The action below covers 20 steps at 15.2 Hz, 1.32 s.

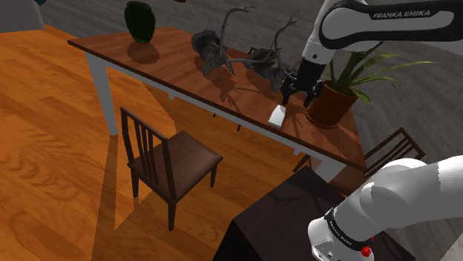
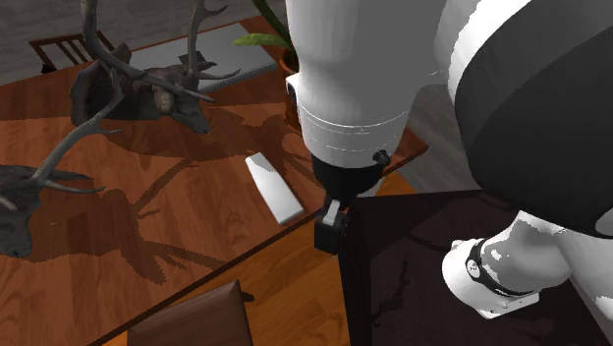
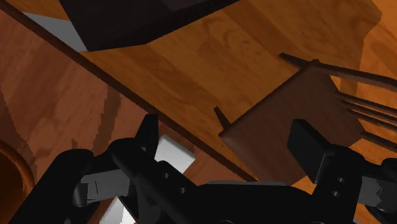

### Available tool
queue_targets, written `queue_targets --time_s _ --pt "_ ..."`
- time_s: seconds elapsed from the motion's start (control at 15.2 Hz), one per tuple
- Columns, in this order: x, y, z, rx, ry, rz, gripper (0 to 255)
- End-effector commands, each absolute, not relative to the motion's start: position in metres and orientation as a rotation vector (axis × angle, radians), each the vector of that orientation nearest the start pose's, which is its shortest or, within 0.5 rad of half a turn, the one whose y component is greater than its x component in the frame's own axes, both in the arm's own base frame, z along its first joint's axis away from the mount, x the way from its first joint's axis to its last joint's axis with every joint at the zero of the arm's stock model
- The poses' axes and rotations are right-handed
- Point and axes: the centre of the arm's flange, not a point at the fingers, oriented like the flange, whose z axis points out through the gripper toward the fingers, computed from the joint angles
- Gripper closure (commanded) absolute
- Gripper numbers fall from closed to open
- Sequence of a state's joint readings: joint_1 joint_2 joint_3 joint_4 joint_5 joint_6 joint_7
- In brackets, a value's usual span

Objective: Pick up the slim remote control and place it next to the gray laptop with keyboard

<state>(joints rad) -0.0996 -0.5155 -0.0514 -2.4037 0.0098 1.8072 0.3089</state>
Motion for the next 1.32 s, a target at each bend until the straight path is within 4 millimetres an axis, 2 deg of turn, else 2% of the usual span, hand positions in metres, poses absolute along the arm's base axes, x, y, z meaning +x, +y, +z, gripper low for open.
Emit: queue_targets --time_s 0.0,0.73,1.19,1.25 --pt "0.397 -0.071 0.476 -3.01 0.8 0.117 0" --pt "0.472 -0.159 0.398 -2.845 1.311 0.056 0" --pt "0.503 -0.227 0.352 -2.697 1.617 0.017 0" --pt "0.503 -0.227 0.347 -2.697 1.617 0.017 0"
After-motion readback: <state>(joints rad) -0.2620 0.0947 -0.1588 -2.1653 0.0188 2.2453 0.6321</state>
